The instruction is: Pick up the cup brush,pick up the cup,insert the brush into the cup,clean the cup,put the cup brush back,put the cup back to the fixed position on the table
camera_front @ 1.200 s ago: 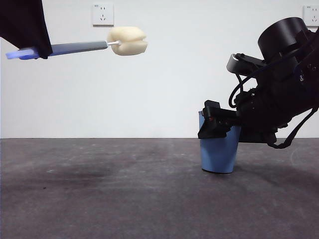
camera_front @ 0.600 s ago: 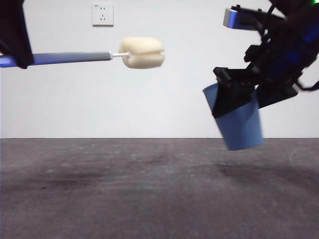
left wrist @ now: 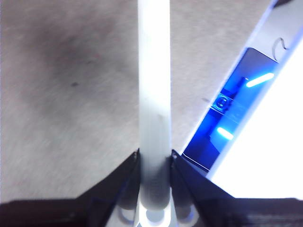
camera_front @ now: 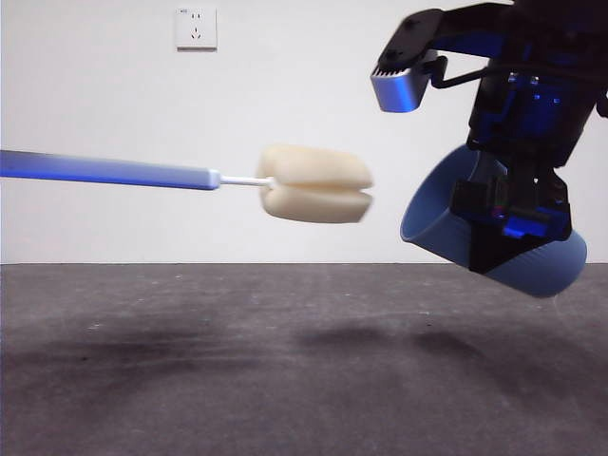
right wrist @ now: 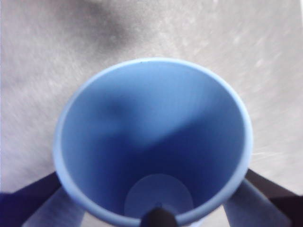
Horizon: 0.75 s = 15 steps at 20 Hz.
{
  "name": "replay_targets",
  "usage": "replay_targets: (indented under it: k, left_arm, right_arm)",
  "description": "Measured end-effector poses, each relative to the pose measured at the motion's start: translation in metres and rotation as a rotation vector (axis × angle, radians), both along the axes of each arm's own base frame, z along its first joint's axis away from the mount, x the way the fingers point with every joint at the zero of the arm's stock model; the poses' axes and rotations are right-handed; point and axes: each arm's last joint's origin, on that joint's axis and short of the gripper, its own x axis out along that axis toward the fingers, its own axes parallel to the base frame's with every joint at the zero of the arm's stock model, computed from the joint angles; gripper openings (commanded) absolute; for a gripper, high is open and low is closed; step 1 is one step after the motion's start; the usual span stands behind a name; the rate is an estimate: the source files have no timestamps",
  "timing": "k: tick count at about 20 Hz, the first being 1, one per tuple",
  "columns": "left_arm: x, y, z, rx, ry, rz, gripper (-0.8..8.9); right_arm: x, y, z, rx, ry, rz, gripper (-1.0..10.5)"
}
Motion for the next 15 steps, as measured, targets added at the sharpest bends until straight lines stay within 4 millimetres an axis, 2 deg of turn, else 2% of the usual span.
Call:
replay_targets:
  k: [6, 10, 15]
  left_arm:
    - [-0.004, -0.02, -0.006, -0.022, 0.033, -0.101, -0.09]
    - [-0.002, -0.029, -0.006, -0.061, 0.013, -0.099, -0.09]
    - [0.003, -0.043, -0.017, -0.038, 0.052, -0.109, -0.09]
  right_arm:
    - [-0.01, 0.009, 0.001, -0.182, -0.051, 0.134, -0.1]
    - [-0.015, 0.012, 0.0, -0.247, -0.042, 0.197, -0.1]
    - [-0.025, 0.02, 0.0, -0.276, -0.049, 0.28, -0.1]
